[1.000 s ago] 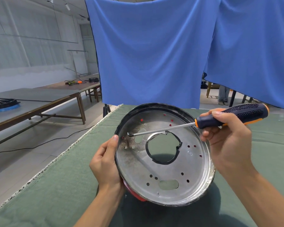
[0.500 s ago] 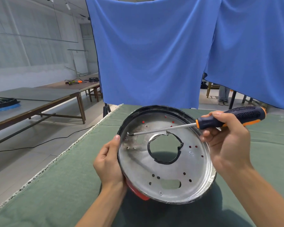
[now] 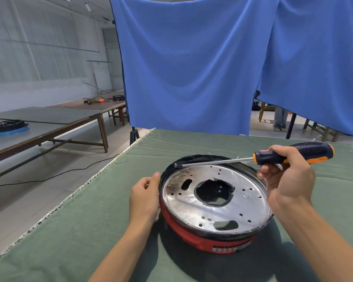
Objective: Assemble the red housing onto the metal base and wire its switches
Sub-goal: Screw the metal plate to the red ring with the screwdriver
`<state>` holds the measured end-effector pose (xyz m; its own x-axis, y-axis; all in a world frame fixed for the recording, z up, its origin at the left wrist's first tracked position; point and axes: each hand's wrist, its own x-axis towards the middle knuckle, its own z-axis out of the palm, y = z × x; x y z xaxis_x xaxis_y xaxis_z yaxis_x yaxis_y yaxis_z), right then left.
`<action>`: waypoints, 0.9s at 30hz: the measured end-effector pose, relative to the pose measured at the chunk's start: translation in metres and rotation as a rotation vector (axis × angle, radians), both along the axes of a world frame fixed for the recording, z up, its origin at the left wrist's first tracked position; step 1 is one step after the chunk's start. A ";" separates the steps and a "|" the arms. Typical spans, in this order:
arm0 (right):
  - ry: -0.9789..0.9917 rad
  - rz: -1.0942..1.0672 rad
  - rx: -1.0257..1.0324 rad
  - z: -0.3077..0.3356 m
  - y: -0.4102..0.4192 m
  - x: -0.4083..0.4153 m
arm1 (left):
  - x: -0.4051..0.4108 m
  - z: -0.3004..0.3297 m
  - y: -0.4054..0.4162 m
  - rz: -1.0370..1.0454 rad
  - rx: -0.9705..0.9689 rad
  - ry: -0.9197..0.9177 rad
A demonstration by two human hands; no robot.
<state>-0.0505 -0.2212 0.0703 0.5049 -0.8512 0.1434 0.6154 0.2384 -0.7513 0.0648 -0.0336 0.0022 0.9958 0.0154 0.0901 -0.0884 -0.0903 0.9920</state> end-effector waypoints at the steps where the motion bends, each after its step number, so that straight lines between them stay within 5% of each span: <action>1: 0.001 0.007 0.004 0.000 0.000 0.000 | -0.001 0.003 0.001 0.020 -0.003 -0.053; 6: -0.010 0.066 0.038 0.002 0.003 0.000 | 0.002 0.020 0.008 -0.026 -0.132 -0.085; 16: 0.001 0.135 0.047 0.002 0.009 0.000 | 0.005 0.037 0.025 -0.529 -0.525 0.421; 27: 0.032 0.117 0.055 -0.003 0.012 0.000 | -0.001 0.035 0.016 -0.531 -0.643 0.493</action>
